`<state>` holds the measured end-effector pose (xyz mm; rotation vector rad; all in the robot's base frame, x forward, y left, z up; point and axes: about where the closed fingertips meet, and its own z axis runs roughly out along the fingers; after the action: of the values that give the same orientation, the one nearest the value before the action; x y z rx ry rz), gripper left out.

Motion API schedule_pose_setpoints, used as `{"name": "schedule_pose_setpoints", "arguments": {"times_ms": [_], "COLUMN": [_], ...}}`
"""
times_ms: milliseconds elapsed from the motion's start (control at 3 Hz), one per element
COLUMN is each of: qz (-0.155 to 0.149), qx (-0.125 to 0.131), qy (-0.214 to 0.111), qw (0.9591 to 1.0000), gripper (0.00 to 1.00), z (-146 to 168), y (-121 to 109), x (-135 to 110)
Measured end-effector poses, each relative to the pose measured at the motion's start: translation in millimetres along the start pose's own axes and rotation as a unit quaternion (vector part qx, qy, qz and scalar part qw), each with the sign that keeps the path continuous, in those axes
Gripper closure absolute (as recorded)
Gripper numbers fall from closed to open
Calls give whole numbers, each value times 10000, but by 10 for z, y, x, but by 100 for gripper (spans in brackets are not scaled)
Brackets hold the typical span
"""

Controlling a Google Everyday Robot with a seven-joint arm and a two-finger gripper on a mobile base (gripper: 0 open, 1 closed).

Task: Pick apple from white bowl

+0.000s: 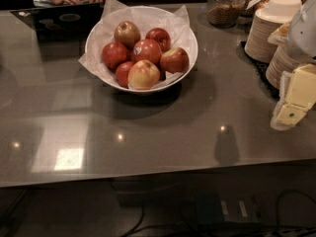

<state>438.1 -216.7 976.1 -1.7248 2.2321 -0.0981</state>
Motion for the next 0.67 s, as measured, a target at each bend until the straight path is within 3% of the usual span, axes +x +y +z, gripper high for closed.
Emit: {"name": "schedule_pose_setpoints", "arguments": {"times_ms": [333, 667], "qz": [-1, -99], "qx": [1, 87], "qy": [-1, -209], "qw": [10000, 9997], "gripper": [0, 0], "z": [0, 41], "y": [0, -30], "x": [-1, -110]}}
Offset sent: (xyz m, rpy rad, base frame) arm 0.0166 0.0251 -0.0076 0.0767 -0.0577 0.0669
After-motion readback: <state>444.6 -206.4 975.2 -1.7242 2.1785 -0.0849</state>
